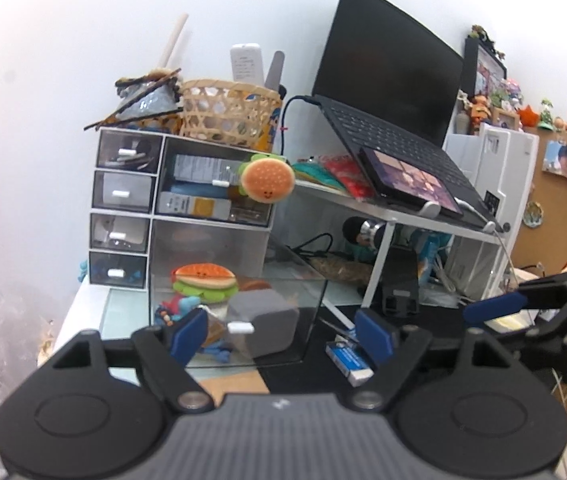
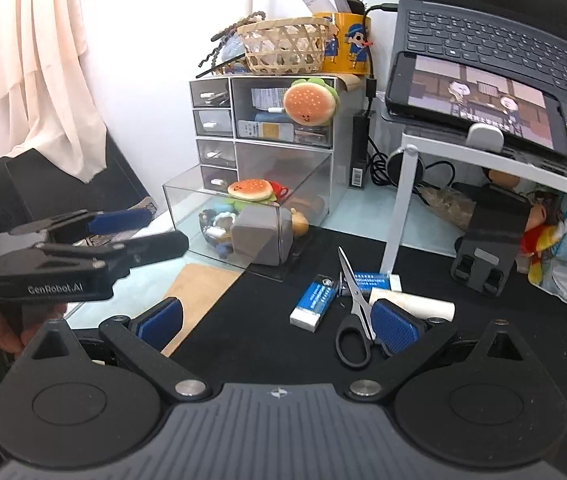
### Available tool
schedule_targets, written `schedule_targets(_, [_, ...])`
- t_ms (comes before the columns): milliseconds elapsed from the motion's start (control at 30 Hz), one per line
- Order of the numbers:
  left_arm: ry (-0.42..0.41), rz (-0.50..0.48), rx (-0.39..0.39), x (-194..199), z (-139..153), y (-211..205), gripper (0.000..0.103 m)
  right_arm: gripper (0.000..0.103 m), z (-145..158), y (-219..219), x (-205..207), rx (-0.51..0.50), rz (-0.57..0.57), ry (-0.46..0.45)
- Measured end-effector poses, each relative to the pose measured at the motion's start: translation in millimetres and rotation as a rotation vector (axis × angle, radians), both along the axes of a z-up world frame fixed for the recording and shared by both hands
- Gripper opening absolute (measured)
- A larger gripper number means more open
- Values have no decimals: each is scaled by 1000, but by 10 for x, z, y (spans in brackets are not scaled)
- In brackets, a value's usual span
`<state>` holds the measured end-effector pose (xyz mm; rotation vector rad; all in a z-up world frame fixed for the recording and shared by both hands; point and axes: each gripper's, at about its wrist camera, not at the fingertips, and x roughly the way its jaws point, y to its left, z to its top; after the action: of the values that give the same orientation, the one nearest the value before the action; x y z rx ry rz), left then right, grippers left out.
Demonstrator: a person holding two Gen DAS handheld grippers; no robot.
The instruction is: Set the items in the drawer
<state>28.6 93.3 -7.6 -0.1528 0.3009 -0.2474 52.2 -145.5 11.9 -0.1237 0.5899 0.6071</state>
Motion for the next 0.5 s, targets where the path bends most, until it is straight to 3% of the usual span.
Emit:
schedule_targets(200, [-24, -9, -9, 12, -23, 35, 92, 103, 115, 32, 68, -1, -1, 0])
schedule_targets(500, [-7, -10, -21, 60, -86, 29, 93, 103, 245, 141, 154, -18, -3, 2])
